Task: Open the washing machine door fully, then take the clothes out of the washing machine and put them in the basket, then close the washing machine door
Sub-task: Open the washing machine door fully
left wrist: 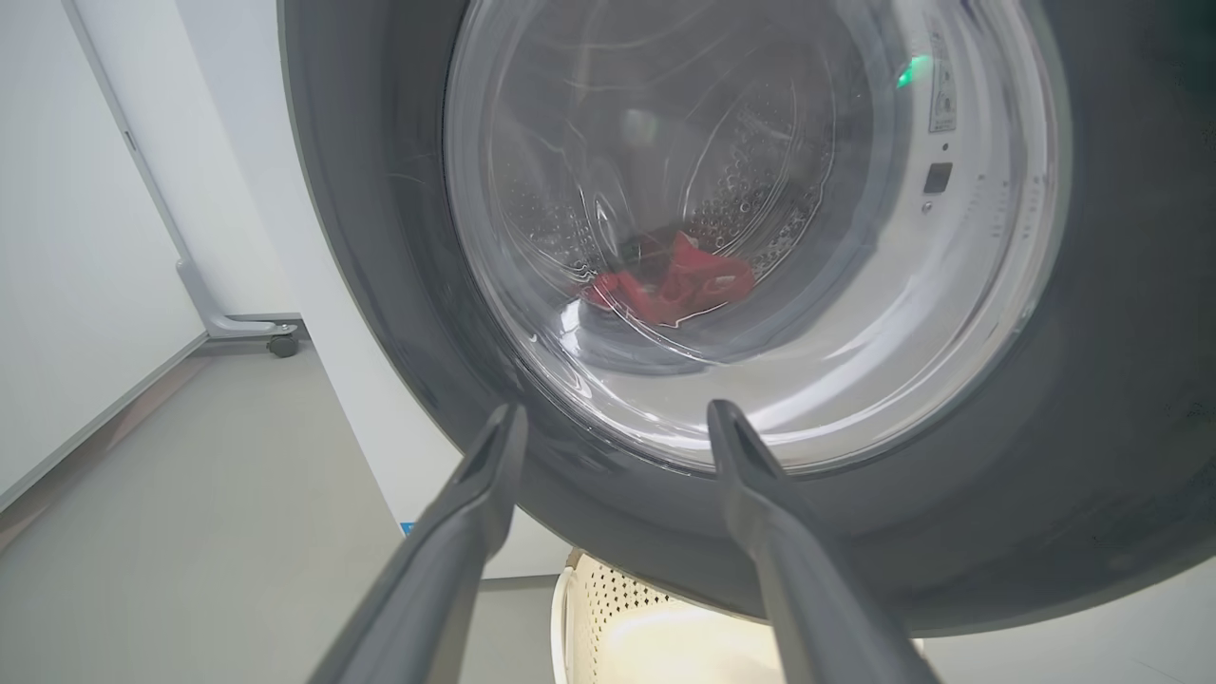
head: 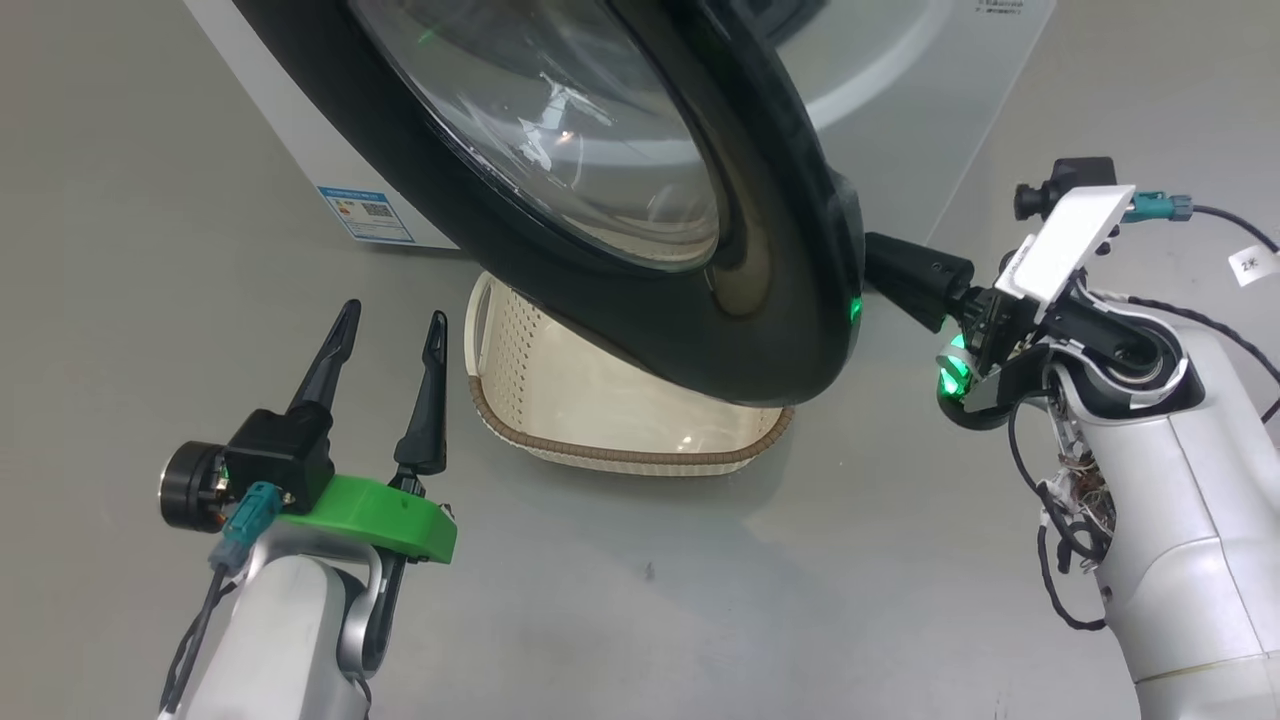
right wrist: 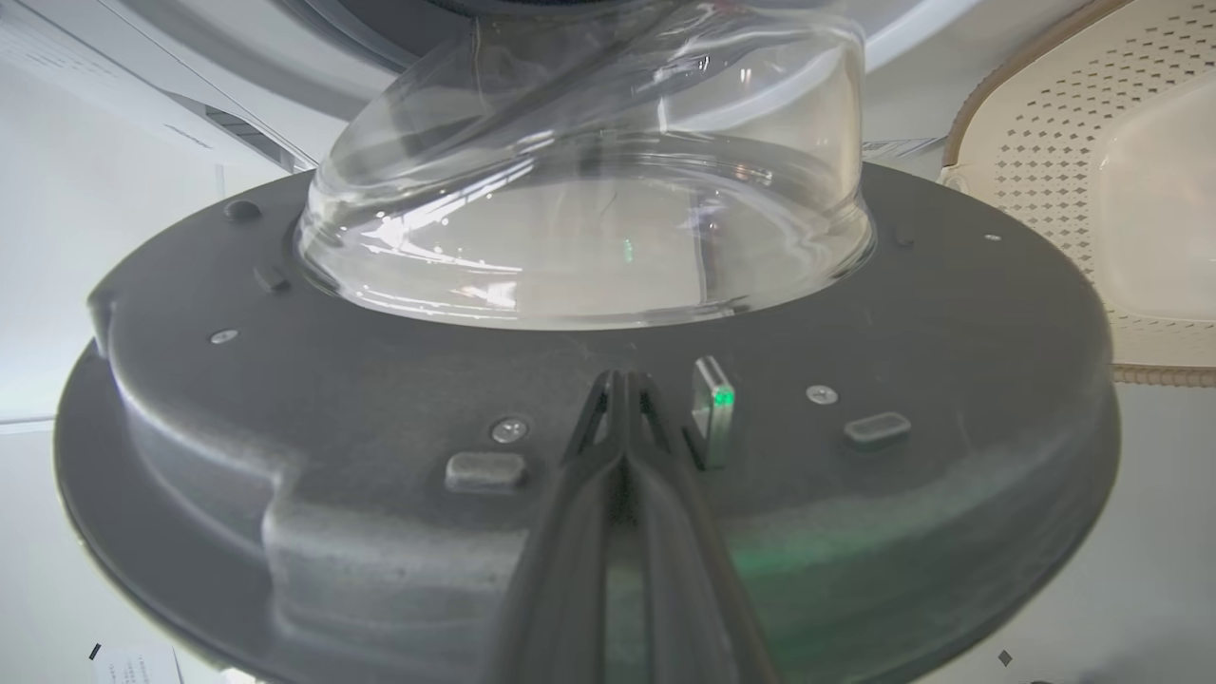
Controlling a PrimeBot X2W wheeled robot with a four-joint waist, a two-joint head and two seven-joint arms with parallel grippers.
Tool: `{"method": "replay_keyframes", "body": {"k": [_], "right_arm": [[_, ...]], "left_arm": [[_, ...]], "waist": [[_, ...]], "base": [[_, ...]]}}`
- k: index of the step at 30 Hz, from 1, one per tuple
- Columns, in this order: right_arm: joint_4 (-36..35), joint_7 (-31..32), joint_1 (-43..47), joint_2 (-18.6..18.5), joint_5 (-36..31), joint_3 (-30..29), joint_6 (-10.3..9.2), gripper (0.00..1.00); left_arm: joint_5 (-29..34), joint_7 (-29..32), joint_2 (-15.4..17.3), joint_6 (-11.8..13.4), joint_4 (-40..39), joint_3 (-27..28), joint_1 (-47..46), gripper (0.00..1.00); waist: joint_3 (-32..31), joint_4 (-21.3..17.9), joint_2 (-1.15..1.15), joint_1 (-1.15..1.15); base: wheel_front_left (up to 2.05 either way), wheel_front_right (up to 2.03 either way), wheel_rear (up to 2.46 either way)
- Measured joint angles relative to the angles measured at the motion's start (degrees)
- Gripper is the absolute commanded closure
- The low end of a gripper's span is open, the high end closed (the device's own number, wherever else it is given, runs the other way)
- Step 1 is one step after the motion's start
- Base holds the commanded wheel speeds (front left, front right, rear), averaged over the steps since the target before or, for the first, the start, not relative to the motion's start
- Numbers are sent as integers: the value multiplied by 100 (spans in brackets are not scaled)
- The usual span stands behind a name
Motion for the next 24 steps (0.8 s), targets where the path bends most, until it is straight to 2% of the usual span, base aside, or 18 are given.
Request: {"method": "replay_keyframes", "body": {"k": [24], "right_arm": [[-377, 334, 912, 219, 334, 704, 83, 100]], "left_arm": [[1, 0, 1, -5, 155, -53, 288, 0]], "waist": [[-518, 177, 0, 0]], "base": [[0, 0, 0]]}}
